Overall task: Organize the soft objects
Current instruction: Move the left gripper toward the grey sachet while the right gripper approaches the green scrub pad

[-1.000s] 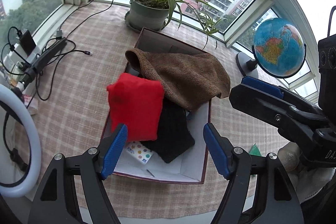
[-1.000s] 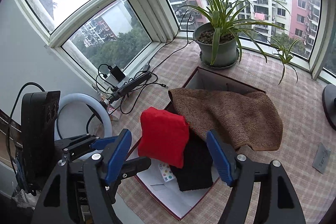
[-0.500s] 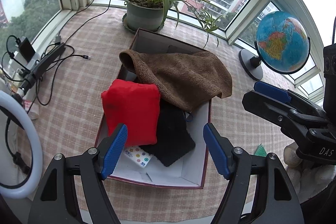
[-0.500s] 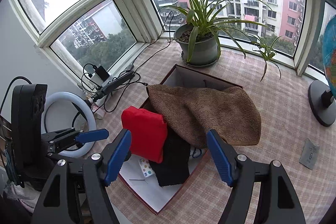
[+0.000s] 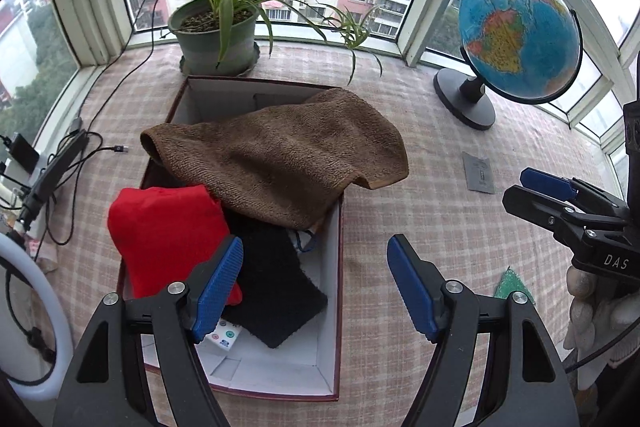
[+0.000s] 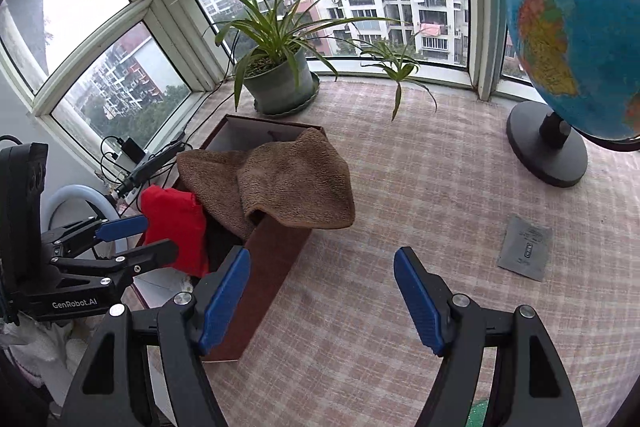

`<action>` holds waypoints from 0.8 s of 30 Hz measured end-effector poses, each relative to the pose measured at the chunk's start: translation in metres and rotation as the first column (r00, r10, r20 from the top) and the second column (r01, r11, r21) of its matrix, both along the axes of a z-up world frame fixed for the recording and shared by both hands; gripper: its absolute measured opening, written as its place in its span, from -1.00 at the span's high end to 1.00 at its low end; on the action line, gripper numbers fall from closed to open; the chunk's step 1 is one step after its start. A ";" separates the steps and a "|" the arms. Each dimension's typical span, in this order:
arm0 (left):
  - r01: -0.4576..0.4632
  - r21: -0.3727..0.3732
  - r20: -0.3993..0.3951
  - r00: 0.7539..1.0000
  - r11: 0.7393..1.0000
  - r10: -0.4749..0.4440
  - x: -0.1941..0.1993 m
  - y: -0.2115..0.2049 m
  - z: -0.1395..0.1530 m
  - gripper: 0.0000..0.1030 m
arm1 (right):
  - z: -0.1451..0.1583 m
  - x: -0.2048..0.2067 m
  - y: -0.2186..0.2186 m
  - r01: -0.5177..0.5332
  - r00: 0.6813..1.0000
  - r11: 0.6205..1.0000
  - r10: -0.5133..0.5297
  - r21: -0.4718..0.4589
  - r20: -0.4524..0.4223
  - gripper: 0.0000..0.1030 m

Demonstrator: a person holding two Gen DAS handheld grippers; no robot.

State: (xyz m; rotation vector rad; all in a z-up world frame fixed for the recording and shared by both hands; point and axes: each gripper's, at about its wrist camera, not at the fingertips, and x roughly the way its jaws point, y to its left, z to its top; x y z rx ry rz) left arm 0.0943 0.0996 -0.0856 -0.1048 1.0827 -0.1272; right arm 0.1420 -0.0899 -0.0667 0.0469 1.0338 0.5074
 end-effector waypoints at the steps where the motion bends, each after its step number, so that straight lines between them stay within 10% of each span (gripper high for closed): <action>1: 0.010 0.000 -0.004 1.000 1.000 -0.010 0.003 -0.006 -0.002 -0.45 | -0.002 0.000 -0.012 0.018 1.000 1.000 -0.018 -0.003 0.000 -0.37; 24: 0.215 0.033 -0.082 0.974 0.976 -0.211 0.070 -0.152 -0.039 -0.46 | -0.048 -0.056 -0.238 0.333 0.943 0.942 -0.334 -0.043 -0.007 -0.40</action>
